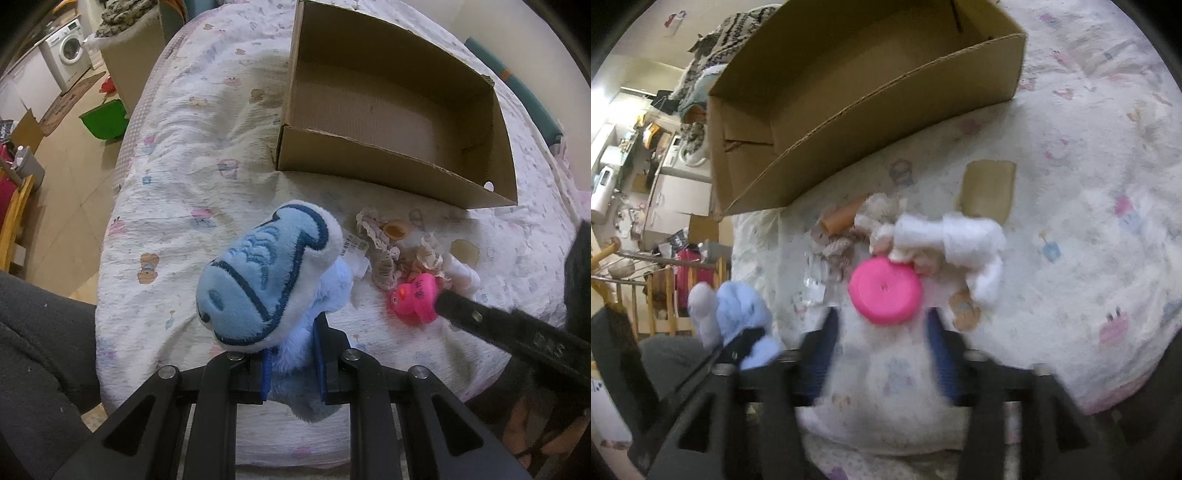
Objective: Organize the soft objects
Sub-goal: 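Lift the blue plush and pink duck and carry both over the cardboard box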
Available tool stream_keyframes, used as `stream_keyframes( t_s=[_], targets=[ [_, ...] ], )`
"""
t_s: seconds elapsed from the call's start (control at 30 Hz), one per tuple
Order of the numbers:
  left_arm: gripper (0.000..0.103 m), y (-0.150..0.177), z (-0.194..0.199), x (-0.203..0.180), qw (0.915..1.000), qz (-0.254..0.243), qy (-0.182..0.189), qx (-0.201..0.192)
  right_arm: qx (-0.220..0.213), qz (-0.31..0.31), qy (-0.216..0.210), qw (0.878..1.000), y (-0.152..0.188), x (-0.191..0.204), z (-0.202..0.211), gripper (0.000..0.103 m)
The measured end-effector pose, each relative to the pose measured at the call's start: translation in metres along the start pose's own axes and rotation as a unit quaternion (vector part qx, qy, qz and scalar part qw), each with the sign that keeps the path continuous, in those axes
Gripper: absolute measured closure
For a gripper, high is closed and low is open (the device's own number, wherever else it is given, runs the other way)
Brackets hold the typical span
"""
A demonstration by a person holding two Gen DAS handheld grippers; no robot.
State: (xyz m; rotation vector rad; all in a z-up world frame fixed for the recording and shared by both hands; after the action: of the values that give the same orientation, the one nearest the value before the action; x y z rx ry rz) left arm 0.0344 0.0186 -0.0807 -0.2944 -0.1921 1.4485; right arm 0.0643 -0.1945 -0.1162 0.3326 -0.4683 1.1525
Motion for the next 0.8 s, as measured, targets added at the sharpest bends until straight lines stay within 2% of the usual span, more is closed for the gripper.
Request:
stream_keyframes(
  t_s=[0.17,0.23,0.5,0.7,0.8],
  targets=[
    [0.086,0.002,-0.001,0.0,1.0,-0.003,-0.001,0.001,0.023,0.016,0.041,0.999,-0.007,0.013,-0.027,0.046],
    [0.086,0.003,0.0,0.002,1.0,-0.001,-0.001,0.001,0.024,0.019,0.05,0.998,-0.008,0.013,-0.031,0.053],
    [0.086,-0.003,0.006,0.003,0.9999,-0.002,-0.008,-0.006,0.037,0.028,0.016,0.999,0.004,0.012,-0.004,0.054],
    [0.086,-0.034,0.026,0.002,0.9991,-0.013,-0.017,-0.036,0.028,0.059,-0.025,0.998,0.008,0.018,0.035,0.054],
    [0.086,-0.057,0.035,0.001,0.9979,-0.023,-0.023,-0.056,0.003,0.09,-0.041,0.995,0.0,0.028,0.058,0.054]
  ],
)
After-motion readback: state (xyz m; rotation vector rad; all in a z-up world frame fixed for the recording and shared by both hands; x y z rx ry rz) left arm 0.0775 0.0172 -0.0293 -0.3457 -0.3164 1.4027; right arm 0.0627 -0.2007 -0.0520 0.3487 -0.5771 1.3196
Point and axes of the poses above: each gripper's, at about its wrist camera, not at the fingertips, and z roughly against the way its jaws point, x to its left, y to its underside, the point moved 3 cm from there along -z, roughly the way its jaws point, and after that the axes turned 13 degrees about -z, right-handed, at the moved point
